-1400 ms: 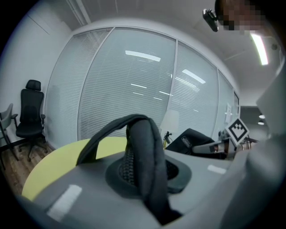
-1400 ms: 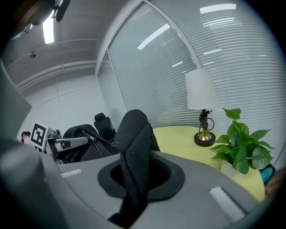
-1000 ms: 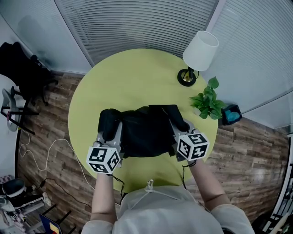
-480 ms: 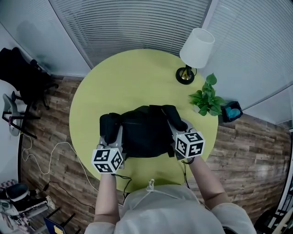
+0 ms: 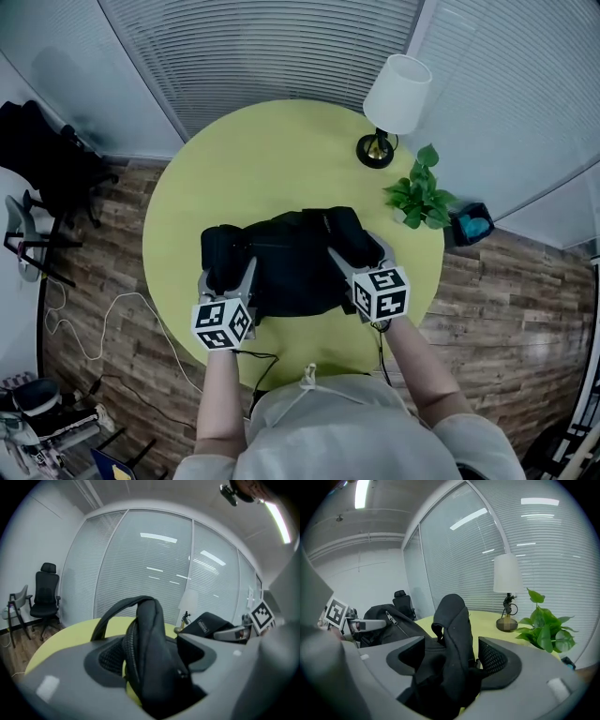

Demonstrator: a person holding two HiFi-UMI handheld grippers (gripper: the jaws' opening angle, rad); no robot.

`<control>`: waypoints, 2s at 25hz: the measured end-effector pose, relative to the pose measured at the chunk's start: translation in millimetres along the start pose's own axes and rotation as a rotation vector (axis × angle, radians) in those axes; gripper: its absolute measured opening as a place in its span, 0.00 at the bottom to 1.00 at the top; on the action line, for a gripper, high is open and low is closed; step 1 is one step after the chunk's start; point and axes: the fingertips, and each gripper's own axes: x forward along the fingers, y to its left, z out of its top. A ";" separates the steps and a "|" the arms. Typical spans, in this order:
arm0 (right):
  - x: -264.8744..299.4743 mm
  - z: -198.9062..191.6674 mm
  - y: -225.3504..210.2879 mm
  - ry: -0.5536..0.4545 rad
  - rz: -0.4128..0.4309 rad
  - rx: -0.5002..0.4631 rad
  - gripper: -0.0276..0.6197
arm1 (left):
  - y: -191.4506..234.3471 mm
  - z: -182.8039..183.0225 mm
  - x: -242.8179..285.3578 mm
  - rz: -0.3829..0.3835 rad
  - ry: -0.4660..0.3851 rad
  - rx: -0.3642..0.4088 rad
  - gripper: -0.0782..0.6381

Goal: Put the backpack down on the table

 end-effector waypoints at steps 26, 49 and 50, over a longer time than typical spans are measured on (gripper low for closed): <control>-115.7 23.8 100.4 -0.217 -0.242 0.052 0.04 | 4.5 42.8 -130.0 -0.066 -0.112 0.074 0.12; -112.4 34.1 112.5 -0.223 -0.205 -0.001 0.04 | -4.5 50.2 -126.1 -0.087 -0.098 0.098 0.12; -111.5 32.5 111.0 -0.217 -0.205 0.003 0.04 | -5.7 49.6 -124.9 -0.088 -0.094 0.099 0.12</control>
